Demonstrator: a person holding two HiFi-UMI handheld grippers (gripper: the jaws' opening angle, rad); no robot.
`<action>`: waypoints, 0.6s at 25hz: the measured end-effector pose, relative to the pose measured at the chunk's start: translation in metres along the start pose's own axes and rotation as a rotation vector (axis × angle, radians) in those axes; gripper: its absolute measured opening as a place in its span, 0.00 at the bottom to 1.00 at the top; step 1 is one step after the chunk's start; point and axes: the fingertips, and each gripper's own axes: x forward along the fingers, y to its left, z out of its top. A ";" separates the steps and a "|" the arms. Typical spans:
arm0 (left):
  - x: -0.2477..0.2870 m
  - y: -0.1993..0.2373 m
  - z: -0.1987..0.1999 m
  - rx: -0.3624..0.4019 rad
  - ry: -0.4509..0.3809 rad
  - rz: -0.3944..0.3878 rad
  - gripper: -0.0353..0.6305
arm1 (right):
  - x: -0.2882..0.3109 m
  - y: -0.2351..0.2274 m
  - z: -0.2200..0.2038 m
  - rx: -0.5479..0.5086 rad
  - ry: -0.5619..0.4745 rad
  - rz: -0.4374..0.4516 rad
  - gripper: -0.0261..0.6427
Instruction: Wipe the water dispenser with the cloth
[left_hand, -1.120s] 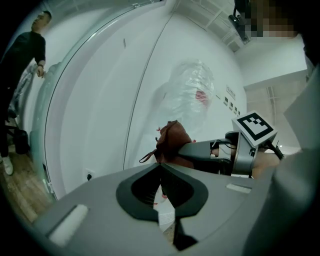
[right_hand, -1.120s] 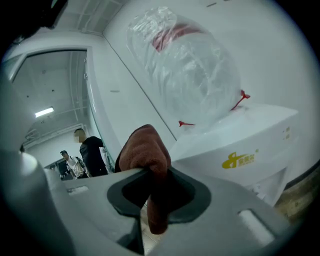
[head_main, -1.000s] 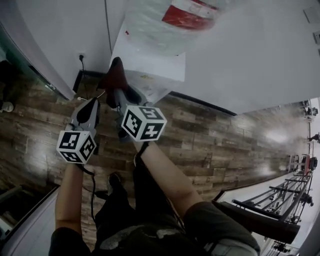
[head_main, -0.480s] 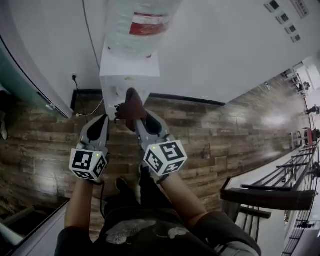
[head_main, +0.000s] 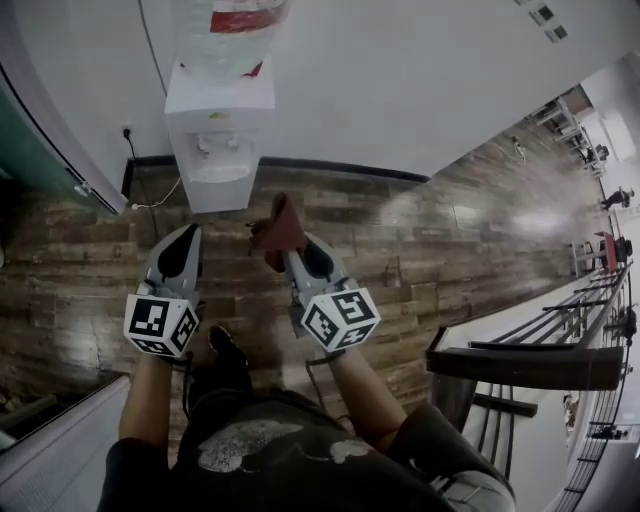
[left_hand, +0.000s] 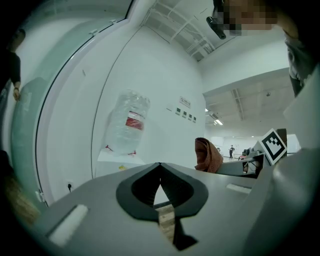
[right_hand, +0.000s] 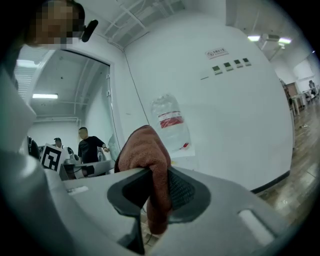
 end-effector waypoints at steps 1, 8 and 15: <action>-0.007 -0.013 -0.005 0.013 0.009 0.002 0.08 | -0.015 -0.002 -0.003 -0.004 -0.002 0.000 0.14; -0.056 -0.101 -0.021 0.032 -0.005 0.018 0.08 | -0.108 -0.003 -0.013 -0.011 -0.046 0.023 0.14; -0.119 -0.187 -0.036 0.040 -0.010 0.036 0.08 | -0.199 0.007 -0.021 0.012 -0.085 0.074 0.14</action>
